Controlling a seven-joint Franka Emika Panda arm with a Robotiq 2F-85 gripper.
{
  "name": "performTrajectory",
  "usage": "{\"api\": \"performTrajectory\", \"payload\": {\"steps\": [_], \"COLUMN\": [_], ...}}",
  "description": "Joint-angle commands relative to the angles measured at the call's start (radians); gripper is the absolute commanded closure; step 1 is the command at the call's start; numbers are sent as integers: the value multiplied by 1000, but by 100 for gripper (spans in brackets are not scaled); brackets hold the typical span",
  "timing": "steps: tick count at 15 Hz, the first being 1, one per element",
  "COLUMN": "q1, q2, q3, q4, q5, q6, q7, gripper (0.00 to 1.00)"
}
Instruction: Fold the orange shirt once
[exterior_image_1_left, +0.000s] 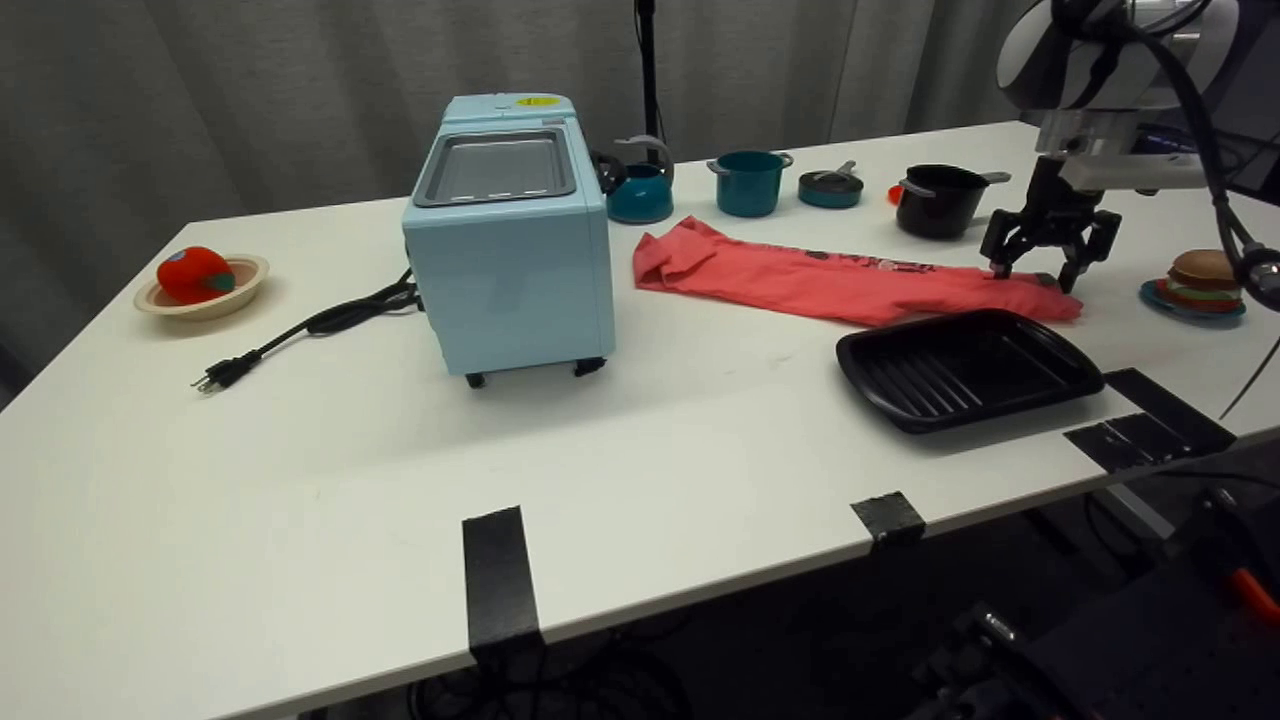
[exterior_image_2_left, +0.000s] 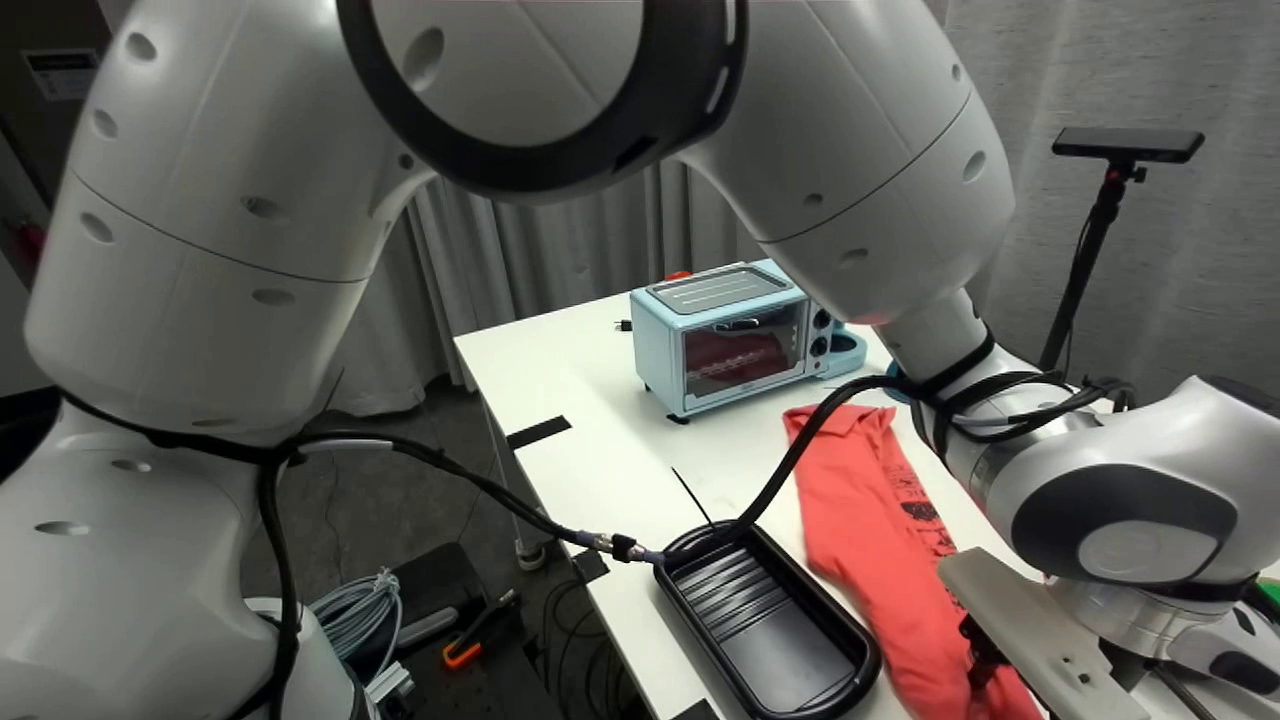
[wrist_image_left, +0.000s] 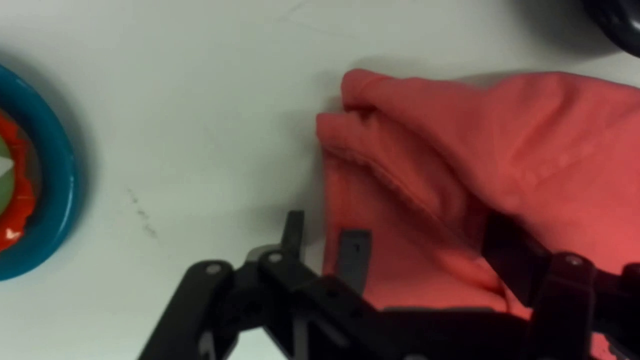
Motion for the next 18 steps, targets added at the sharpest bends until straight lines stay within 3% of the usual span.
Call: {"api": "performTrajectory", "payload": {"steps": [1,9,18], "q1": [-30,-28,0], "q2": [25,-33,-197], "q3": [30,23,1], "q4": [26,3,-80], "q5": [-4,-13,-93], "q6": [15,14,4], "q7": [1,2,11], "gripper": [42,100,98]}}
